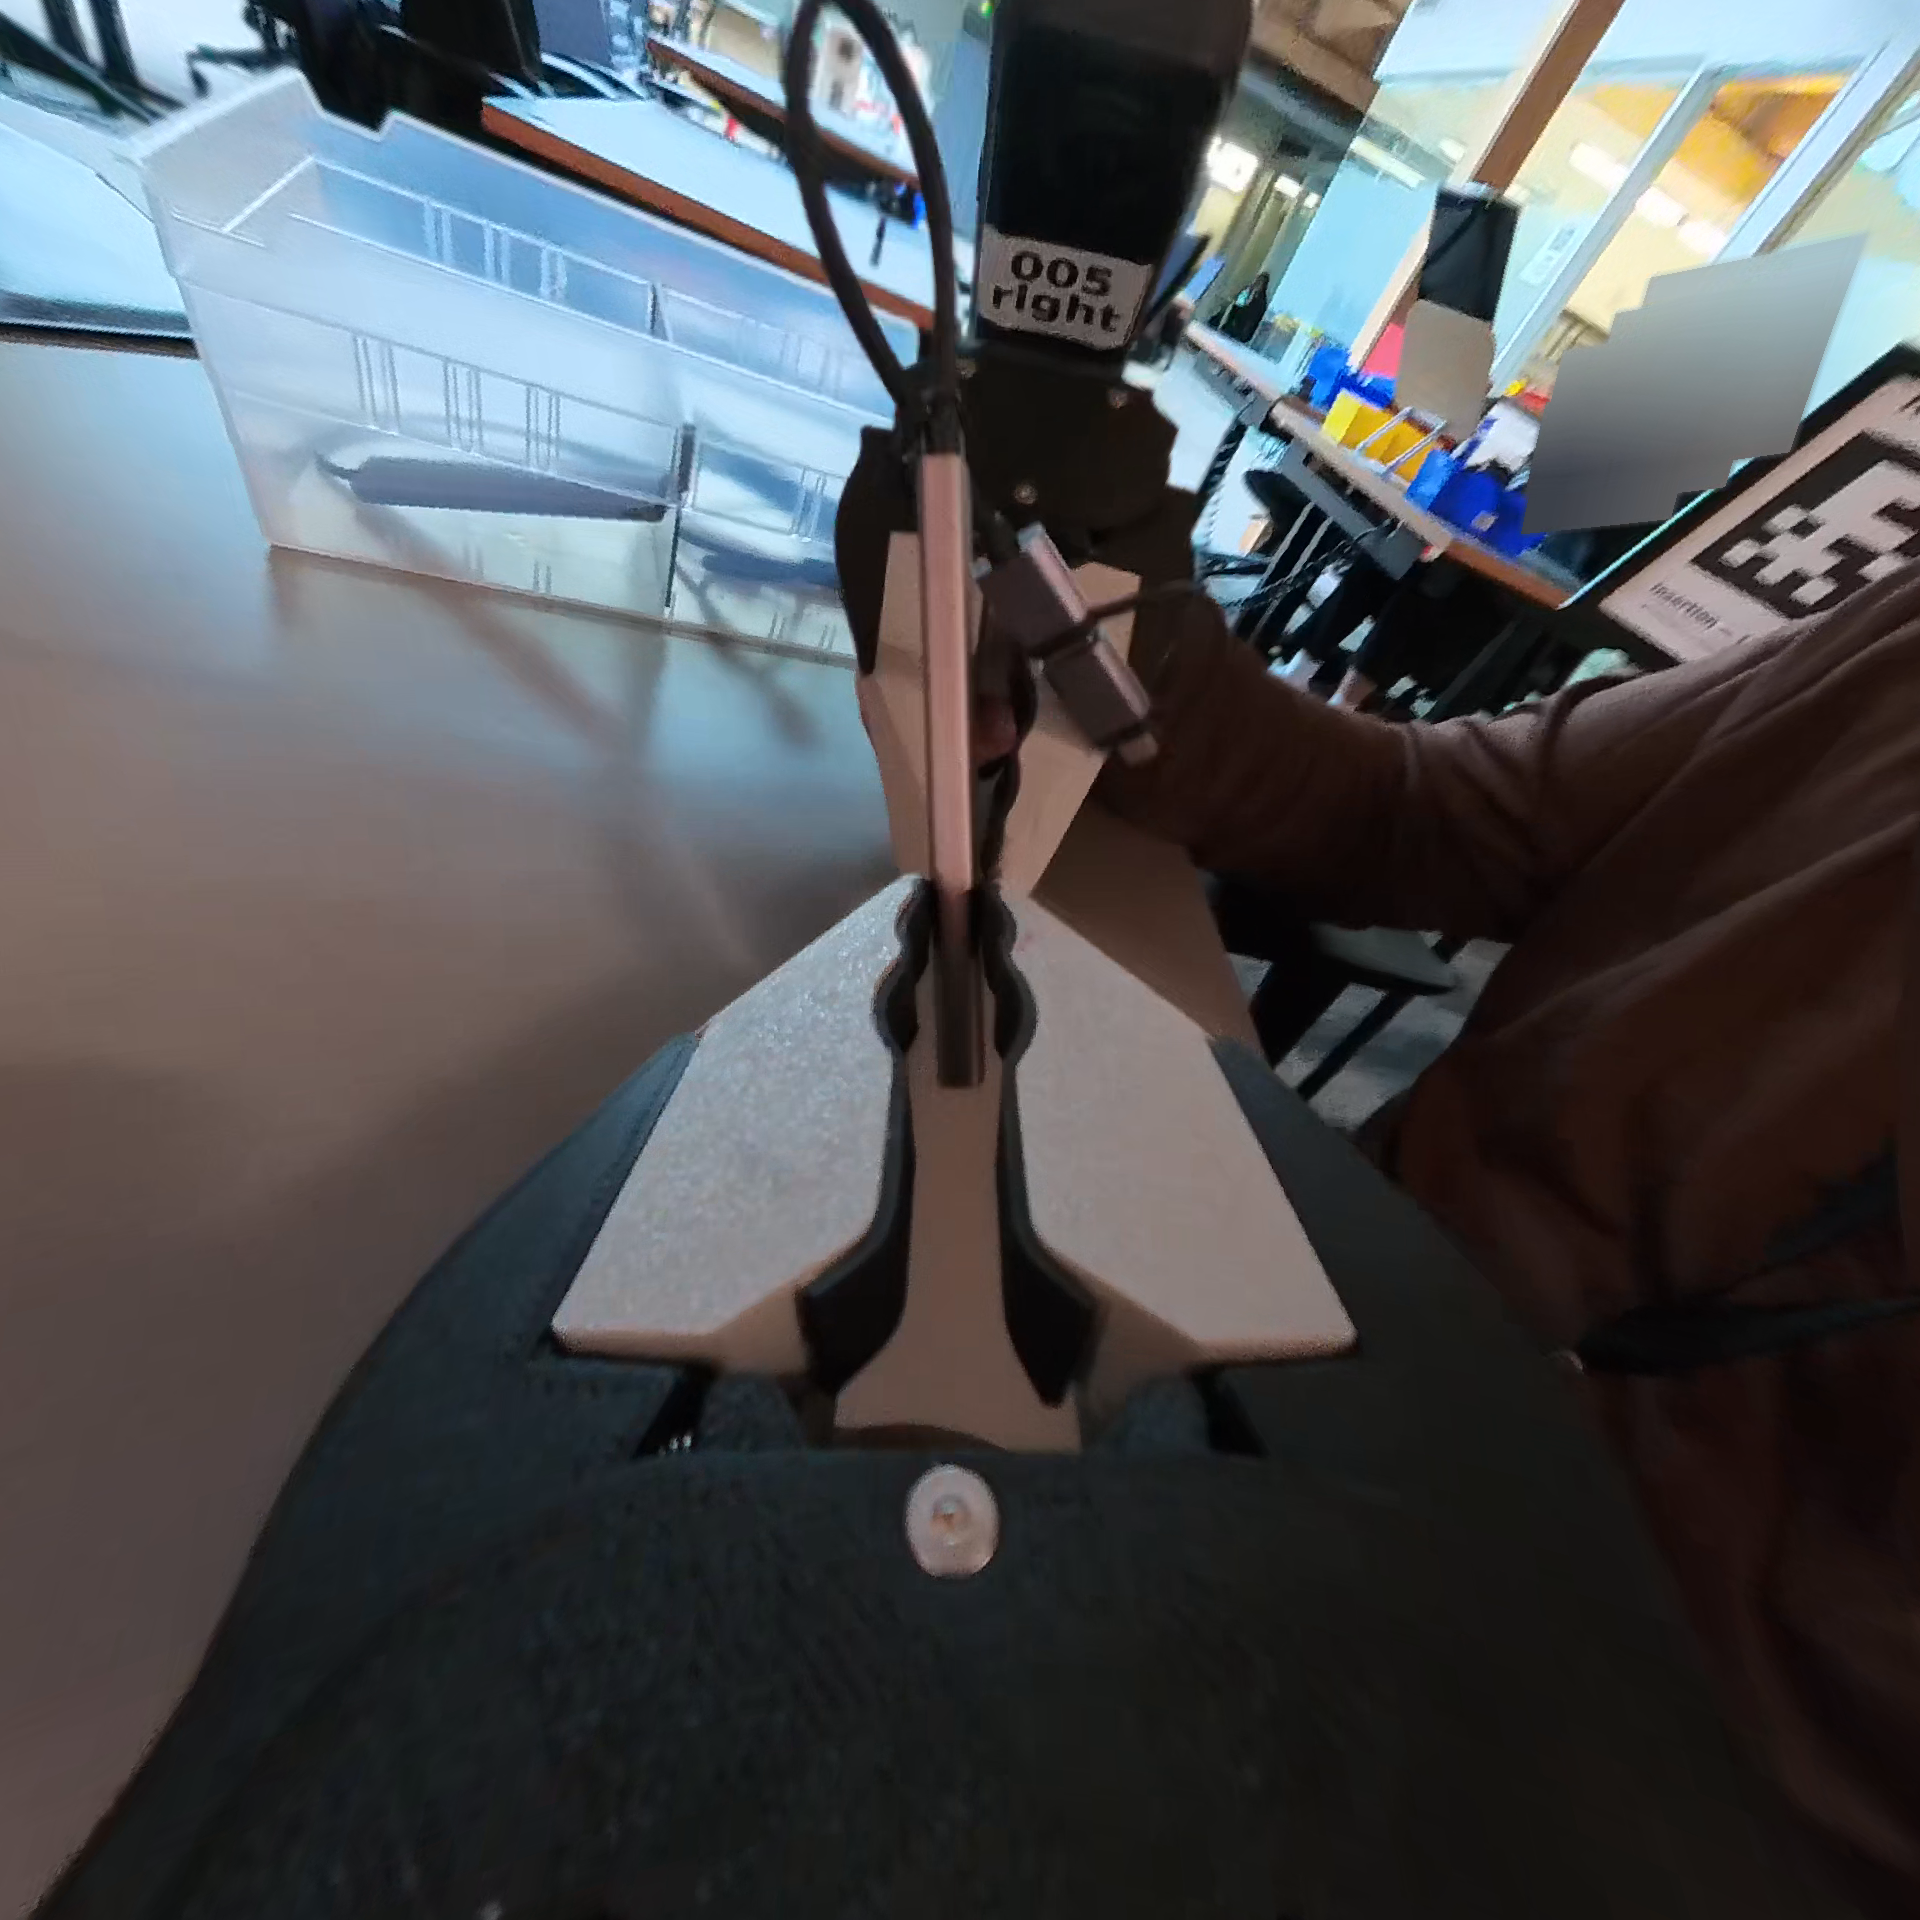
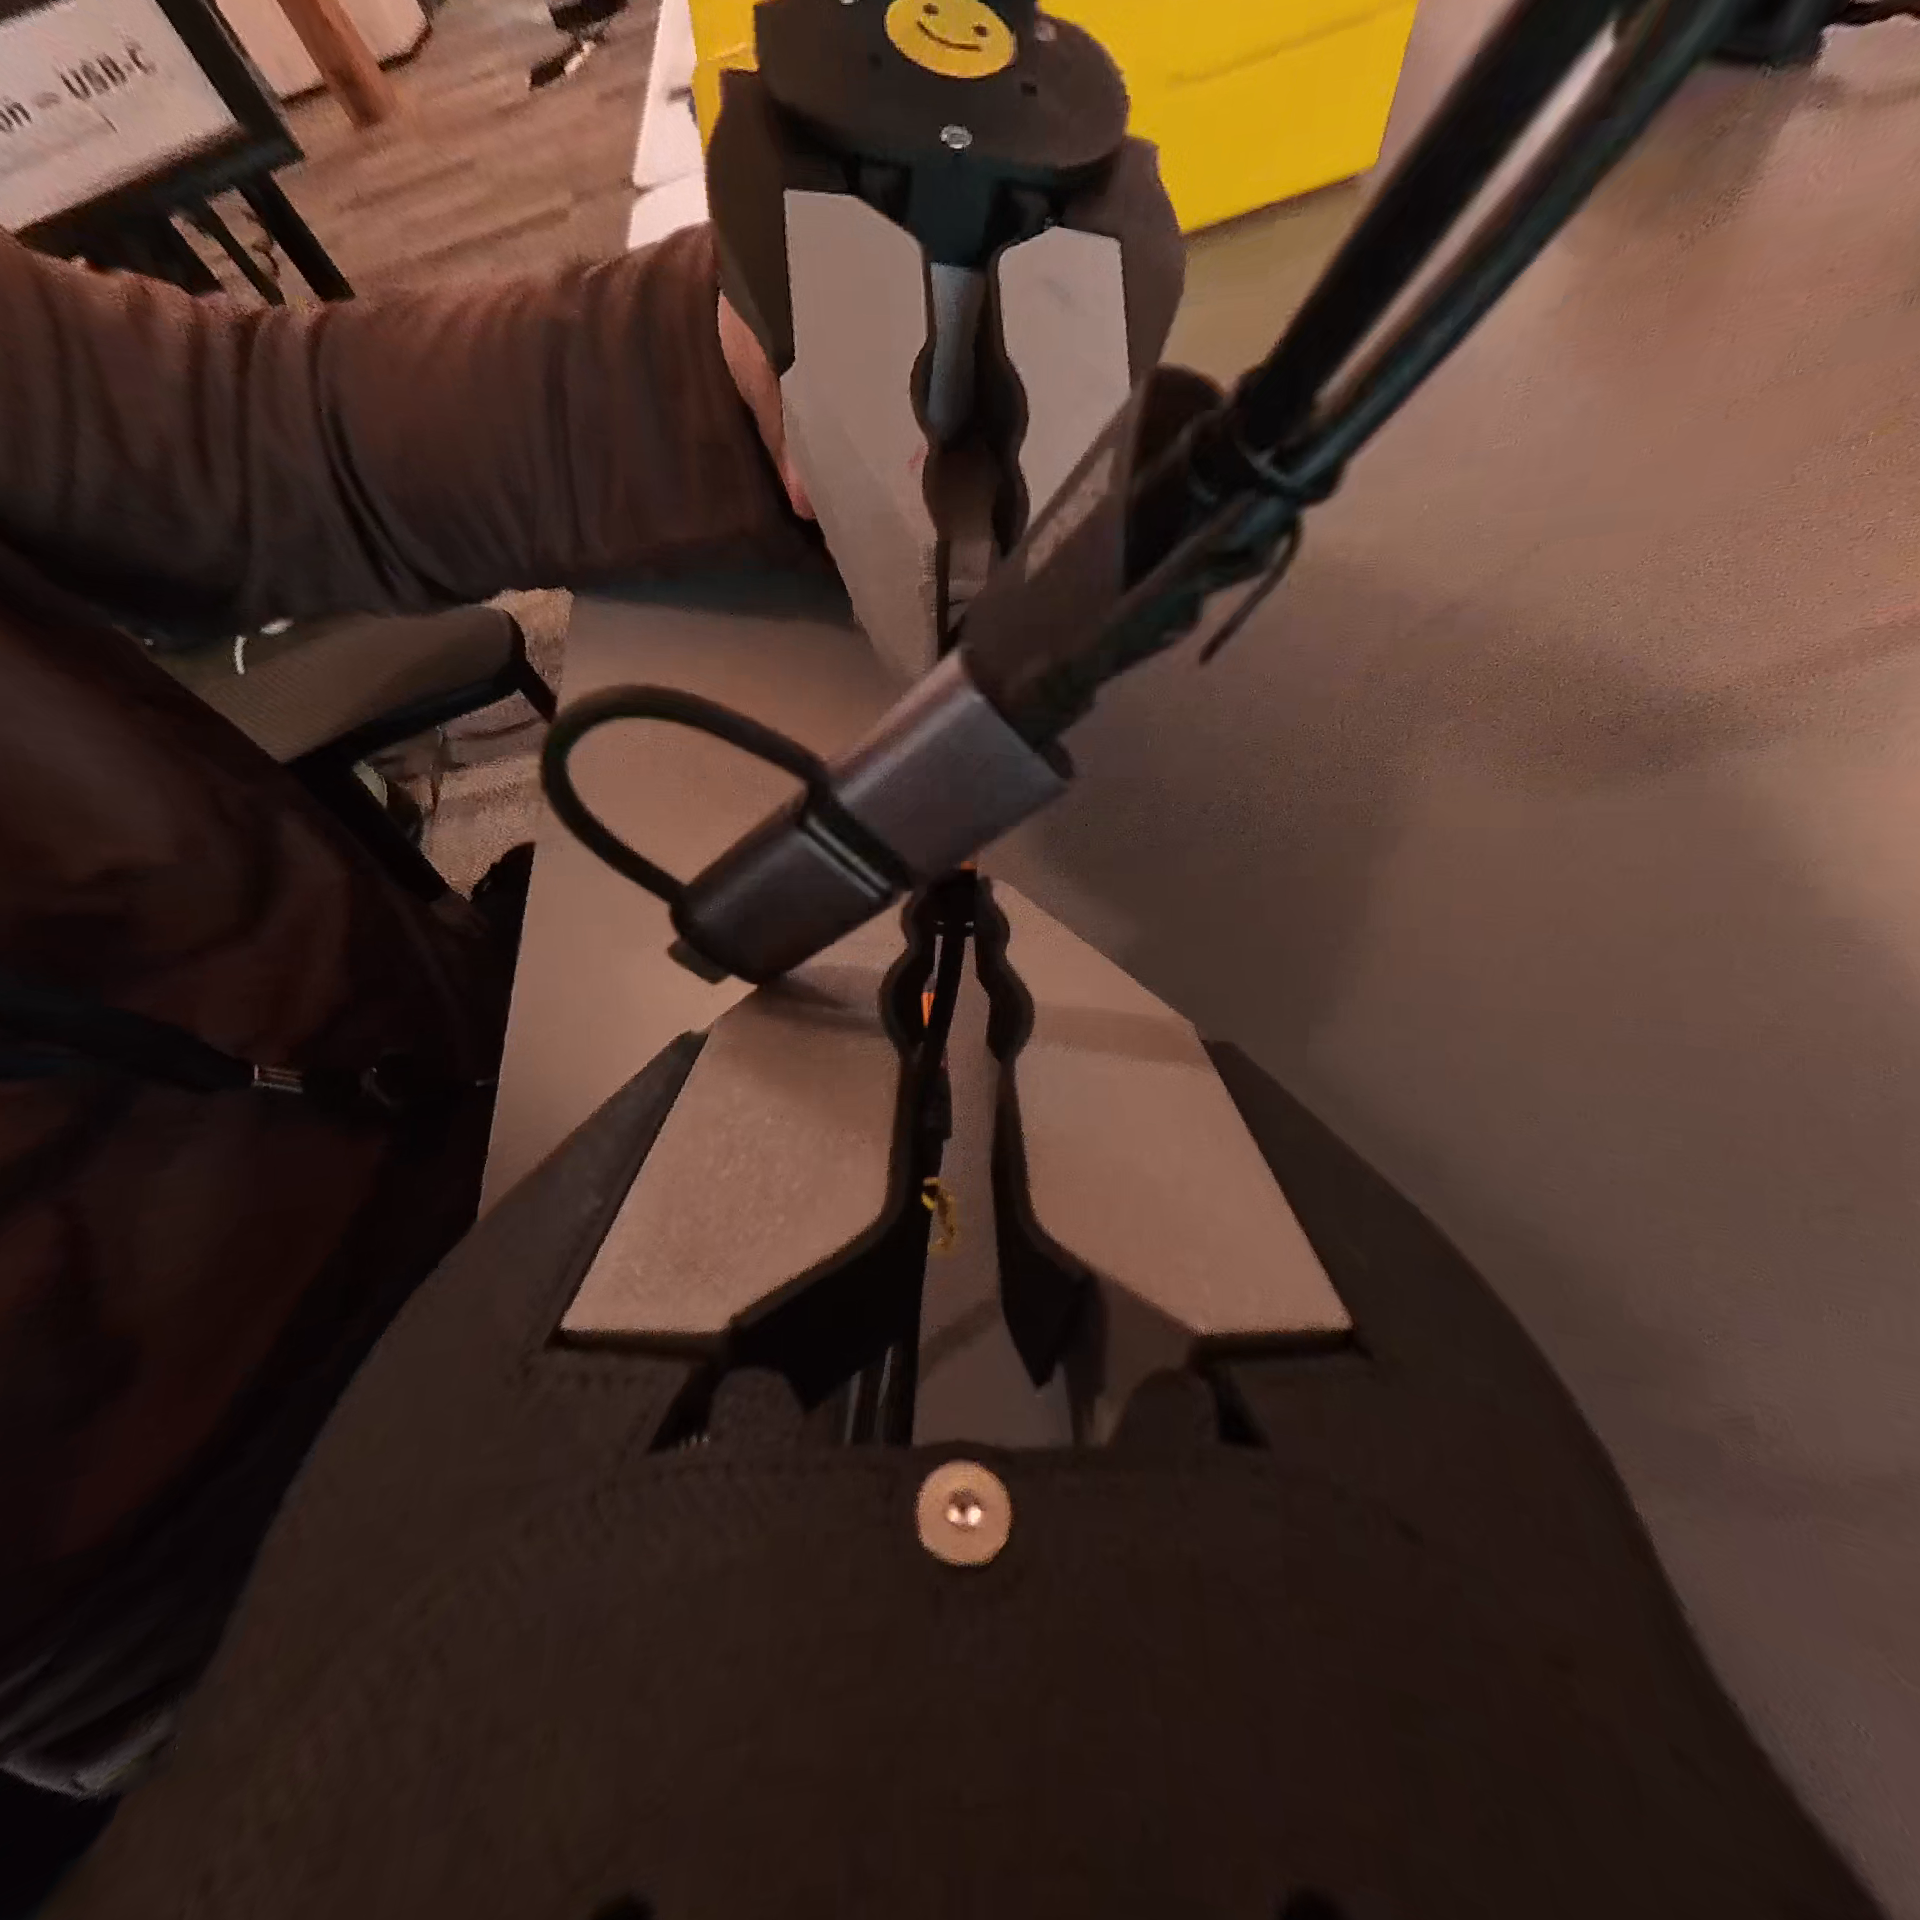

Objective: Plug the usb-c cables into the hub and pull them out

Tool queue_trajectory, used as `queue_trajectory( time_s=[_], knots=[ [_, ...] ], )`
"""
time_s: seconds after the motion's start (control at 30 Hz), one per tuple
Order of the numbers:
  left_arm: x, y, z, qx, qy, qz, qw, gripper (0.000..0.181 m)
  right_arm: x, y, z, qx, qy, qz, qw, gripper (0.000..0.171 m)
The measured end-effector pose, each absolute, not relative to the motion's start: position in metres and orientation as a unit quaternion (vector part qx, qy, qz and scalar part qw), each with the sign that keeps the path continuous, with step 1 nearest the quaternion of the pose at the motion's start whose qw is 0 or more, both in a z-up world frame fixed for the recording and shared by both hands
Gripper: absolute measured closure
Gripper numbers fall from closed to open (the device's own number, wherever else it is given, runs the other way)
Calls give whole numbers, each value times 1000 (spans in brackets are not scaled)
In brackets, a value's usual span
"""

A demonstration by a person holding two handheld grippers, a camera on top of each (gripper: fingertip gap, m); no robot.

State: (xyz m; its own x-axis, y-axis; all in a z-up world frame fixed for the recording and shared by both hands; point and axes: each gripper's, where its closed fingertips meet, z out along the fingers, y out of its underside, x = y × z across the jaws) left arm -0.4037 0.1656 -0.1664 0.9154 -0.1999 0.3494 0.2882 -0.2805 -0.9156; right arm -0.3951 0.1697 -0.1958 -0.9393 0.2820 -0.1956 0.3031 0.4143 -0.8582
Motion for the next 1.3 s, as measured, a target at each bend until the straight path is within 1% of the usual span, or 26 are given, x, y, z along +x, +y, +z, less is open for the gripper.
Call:
queue_trajectory(
  time_s=[0.1,0.2,0.57,0.73,0.8,0.9,1.03,1.3],
  knots=[
    [-409,160,-171,-795,-21,-160,585,171,-397,173,-196,181,838,-514,11,168],
    [-408,158,-174,-803,-16,-158,575,174,-397,175,-199,181,842,-508,6,168],
    [-404,155,-210,-851,1,-151,504,174,-399,177,-213,184,863,-470,-5,168],
    [-391,160,-230,-880,46,-116,458,173,-397,172,-202,186,844,-502,14,169],
    [-392,164,-237,-892,49,-86,441,174,-397,176,-208,189,850,-491,14,169],
    [-391,166,-231,-882,42,-104,458,173,-397,179,-204,192,841,-505,30,168],
    [-394,165,-225,-872,29,-116,474,174,-396,183,-205,183,849,-495,16,168],
    [-397,165,-229,-879,22,-106,464,176,-398,185,-213,172,870,-461,-18,168]
  ],
)
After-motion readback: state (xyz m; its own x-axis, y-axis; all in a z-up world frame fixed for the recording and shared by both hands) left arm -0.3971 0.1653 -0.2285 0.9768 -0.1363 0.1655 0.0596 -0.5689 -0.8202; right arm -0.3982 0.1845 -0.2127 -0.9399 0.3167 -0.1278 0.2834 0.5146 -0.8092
